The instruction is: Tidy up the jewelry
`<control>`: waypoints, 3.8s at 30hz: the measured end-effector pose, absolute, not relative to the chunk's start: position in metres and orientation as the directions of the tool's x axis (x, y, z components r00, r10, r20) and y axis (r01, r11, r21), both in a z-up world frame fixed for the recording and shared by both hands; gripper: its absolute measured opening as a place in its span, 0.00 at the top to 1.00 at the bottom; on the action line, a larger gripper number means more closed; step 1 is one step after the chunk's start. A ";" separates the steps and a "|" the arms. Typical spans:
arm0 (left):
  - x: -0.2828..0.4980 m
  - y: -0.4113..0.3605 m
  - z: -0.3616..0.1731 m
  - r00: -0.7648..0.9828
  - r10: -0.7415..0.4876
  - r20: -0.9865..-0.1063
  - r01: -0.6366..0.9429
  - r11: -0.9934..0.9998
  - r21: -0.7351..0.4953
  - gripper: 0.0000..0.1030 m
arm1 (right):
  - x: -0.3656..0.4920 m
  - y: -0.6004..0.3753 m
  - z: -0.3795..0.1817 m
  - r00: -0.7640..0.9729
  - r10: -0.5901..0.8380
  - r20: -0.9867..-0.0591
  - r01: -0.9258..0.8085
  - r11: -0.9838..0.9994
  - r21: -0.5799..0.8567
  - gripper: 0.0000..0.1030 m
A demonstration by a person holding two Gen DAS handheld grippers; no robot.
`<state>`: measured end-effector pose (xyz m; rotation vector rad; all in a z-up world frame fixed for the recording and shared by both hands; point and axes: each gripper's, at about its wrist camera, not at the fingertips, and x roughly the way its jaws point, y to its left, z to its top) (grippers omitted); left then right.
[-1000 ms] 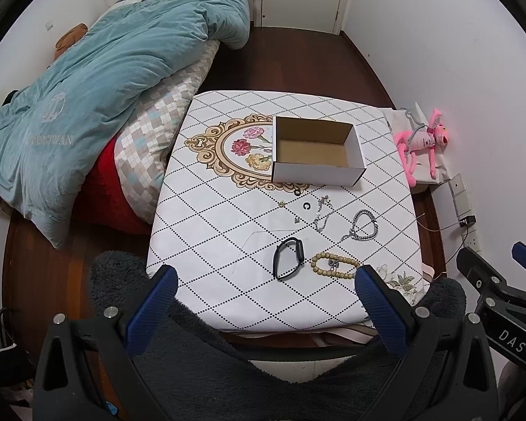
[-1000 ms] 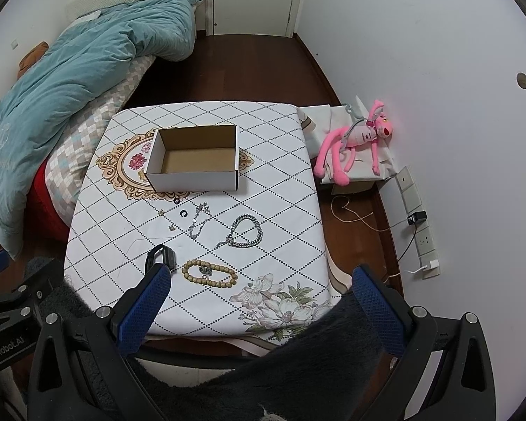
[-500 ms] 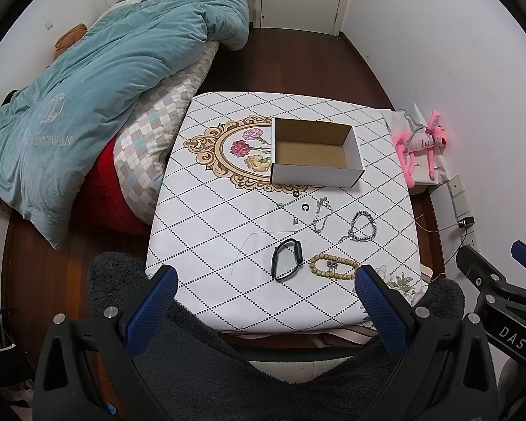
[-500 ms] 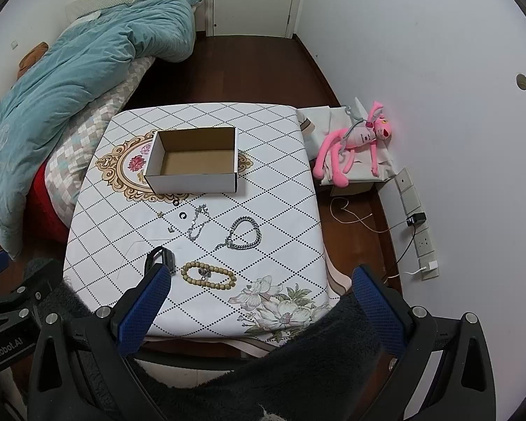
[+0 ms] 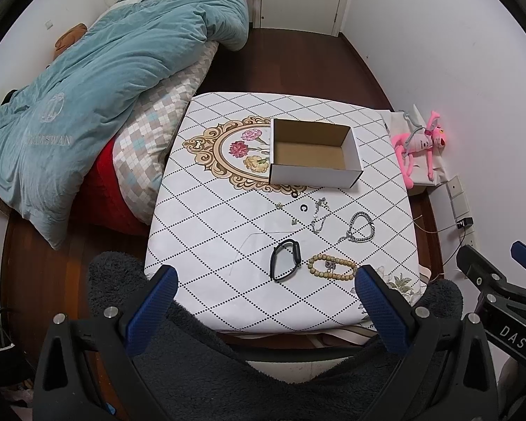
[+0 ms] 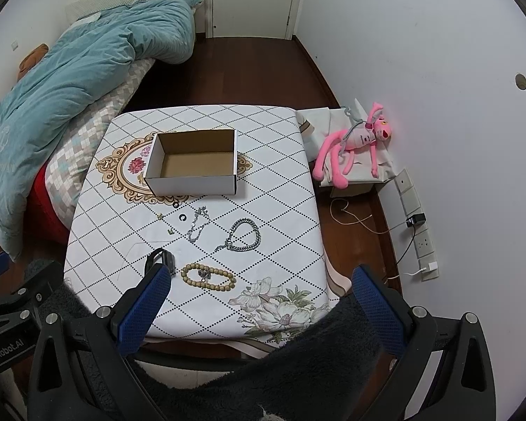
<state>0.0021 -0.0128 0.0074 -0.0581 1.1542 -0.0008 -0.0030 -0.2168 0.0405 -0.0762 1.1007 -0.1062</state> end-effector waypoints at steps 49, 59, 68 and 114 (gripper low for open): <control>0.076 -0.011 -0.224 0.145 -0.059 -0.988 0.044 0.998 -0.053 0.71 | 0.071 -0.220 -0.243 0.039 -0.027 -0.999 0.062 0.998 -0.024 0.44; 0.067 -0.012 -0.219 0.217 -0.013 -0.976 0.079 0.997 0.004 0.96 | 0.062 -0.211 -0.230 0.122 -0.019 -0.992 0.050 0.999 -0.013 0.91; 0.055 -0.020 -0.176 0.273 -0.028 -0.962 0.065 0.998 -0.010 0.96 | 0.070 -0.225 -0.182 0.246 0.080 -0.966 0.071 0.992 0.100 0.91; 0.257 -0.012 -0.114 0.390 -0.065 -0.919 -0.039 0.995 -0.087 0.26 | 0.286 -0.204 -0.141 0.296 0.239 -0.925 -0.053 0.971 0.234 0.37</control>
